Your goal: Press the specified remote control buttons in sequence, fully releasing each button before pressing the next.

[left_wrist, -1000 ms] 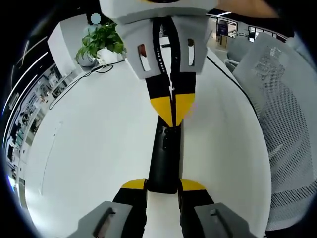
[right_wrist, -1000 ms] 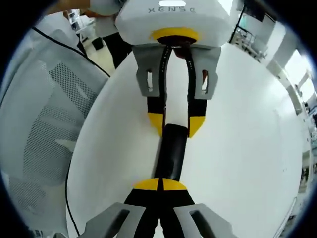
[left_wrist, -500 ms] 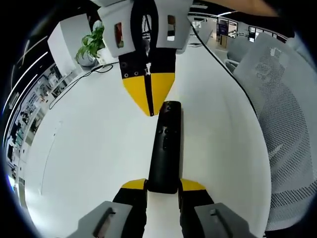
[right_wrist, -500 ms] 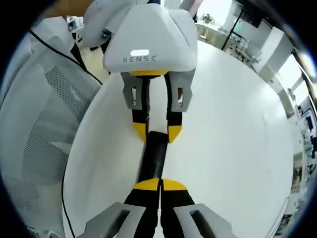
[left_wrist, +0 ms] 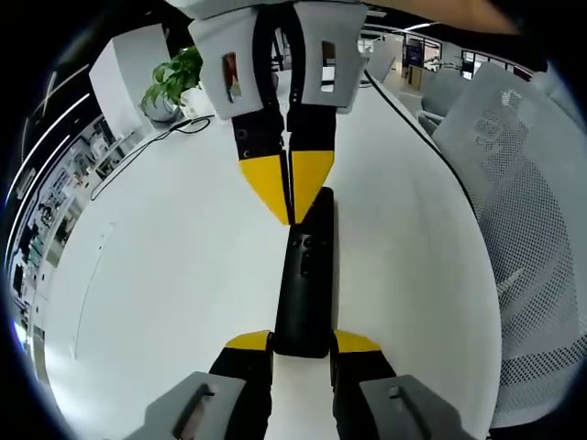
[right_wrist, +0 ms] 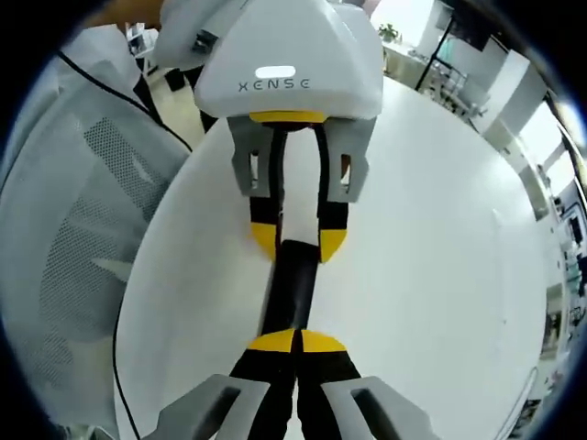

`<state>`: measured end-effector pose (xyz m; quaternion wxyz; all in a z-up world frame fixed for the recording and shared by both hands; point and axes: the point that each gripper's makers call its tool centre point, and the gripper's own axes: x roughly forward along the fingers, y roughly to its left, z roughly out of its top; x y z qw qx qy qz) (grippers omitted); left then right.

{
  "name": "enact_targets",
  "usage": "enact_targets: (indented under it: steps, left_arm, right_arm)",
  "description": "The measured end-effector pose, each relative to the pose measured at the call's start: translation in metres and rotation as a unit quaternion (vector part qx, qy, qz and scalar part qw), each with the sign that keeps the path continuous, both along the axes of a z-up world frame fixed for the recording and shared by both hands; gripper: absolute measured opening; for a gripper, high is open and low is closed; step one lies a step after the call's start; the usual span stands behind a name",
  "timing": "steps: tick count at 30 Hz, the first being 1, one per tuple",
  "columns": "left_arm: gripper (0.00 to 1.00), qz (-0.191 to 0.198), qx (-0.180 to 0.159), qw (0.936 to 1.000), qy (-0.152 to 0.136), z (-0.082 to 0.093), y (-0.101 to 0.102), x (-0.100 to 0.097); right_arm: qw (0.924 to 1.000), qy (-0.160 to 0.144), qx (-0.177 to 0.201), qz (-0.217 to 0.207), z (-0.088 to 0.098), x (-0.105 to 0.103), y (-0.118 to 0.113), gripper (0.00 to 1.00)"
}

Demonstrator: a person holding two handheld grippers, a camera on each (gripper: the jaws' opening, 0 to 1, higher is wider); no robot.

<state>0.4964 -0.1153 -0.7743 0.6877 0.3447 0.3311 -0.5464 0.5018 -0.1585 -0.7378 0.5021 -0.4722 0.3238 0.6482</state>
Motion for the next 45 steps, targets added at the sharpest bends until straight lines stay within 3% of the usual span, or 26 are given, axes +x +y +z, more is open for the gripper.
enact_targets:
  steps: [37, 45]
  left_arm:
    - [0.23, 0.001, -0.004, 1.0000, -0.001, 0.001, 0.000, 0.001]
    - [0.23, 0.001, -0.005, 1.0000, -0.001, 0.001, 0.000, 0.001]
  right_arm:
    - [0.9996, 0.015, -0.022, 0.013, -0.031, -0.006, 0.003, 0.00]
    - [0.9994, 0.024, -0.025, 0.000, -0.031, -0.004, 0.004, 0.00]
